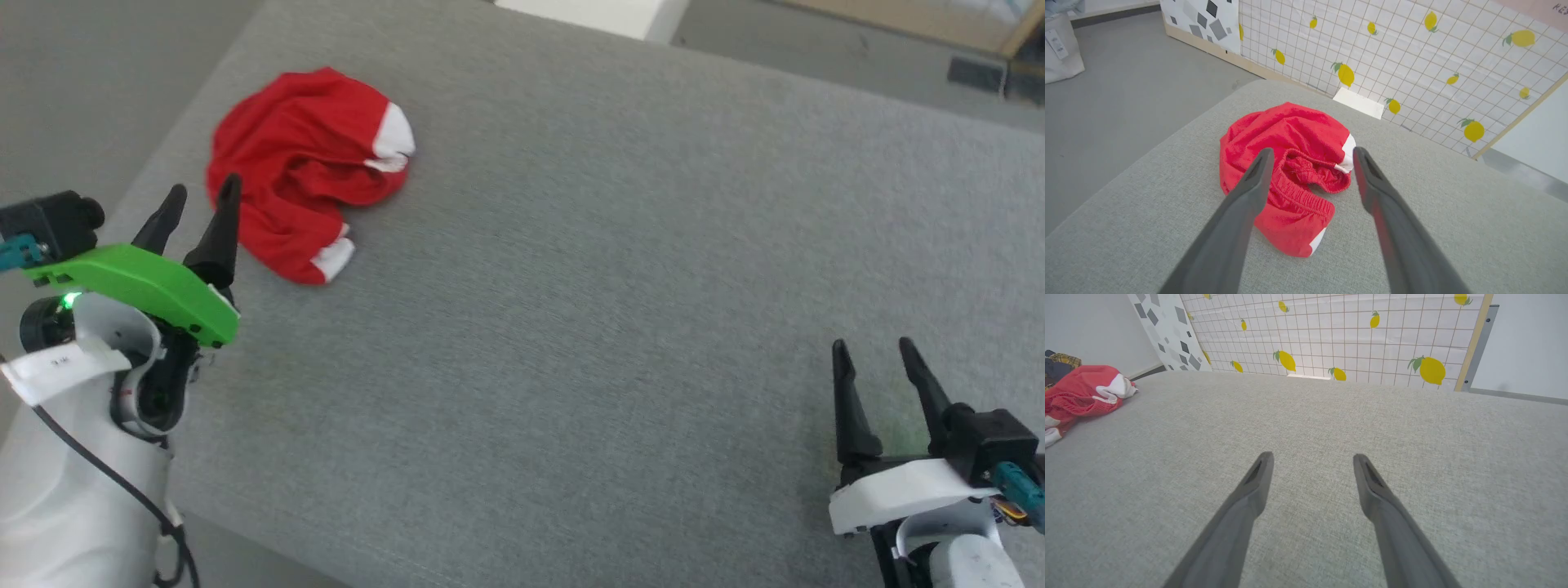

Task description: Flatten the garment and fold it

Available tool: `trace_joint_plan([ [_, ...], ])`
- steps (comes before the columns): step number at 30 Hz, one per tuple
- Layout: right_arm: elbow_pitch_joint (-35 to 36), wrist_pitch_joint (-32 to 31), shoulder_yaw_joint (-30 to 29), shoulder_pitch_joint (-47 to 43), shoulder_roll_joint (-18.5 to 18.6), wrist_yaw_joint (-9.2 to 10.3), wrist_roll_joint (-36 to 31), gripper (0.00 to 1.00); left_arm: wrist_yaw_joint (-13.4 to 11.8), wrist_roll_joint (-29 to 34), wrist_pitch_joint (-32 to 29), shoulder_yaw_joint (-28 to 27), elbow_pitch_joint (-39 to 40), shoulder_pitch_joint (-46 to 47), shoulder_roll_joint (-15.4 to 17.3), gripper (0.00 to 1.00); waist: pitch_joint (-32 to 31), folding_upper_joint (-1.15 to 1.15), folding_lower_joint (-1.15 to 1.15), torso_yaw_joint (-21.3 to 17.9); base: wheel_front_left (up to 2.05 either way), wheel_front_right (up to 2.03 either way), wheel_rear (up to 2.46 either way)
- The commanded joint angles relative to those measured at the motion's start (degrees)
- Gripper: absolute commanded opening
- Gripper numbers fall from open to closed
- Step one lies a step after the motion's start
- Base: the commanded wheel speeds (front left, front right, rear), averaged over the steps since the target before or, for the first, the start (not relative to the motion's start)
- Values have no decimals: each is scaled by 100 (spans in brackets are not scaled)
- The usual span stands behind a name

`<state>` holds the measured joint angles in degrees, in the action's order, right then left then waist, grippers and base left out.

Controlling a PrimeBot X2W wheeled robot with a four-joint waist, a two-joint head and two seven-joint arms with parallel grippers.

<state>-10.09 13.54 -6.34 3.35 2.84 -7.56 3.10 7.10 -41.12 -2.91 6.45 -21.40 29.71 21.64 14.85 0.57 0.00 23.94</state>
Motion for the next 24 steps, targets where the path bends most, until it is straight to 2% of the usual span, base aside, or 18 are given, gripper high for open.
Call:
trace_joint_plan([
  [1,58,-22,-33,95,4,8,-48,100,37,-214,-180,116,-127,118,173,100,620,-57,0,-542,0,0,0],
  [5,144,-40,-46,124,4,8,-53,100,37,-588,-746,362,-648,252,432,100,800,-57,0,-655,0,0,0],
  [11,211,-74,-76,55,4,8,-71,100,38,-905,-1433,694,-1354,380,368,100,901,-57,0,-636,0,0,0],
  [18,261,-150,-62,24,4,8,-93,100,38,-997,-1565,1110,-1820,337,220,100,873,-57,0,-571,0,0,0],
  [19,260,-157,-51,31,4,8,-91,100,38,-955,-1473,1148,-1890,334,233,26,844,-57,0,-569,0,0,0],
  [20,261,-160,-39,37,4,8,-86,100,38,-916,-1377,1187,-1922,336,243,0,823,-57,0,-570,0,0,0],
  [24,231,-154,6,39,4,8,-40,100,38,-878,-660,1179,-1923,383,265,0,676,-57,0,-569,0,0,0],
])
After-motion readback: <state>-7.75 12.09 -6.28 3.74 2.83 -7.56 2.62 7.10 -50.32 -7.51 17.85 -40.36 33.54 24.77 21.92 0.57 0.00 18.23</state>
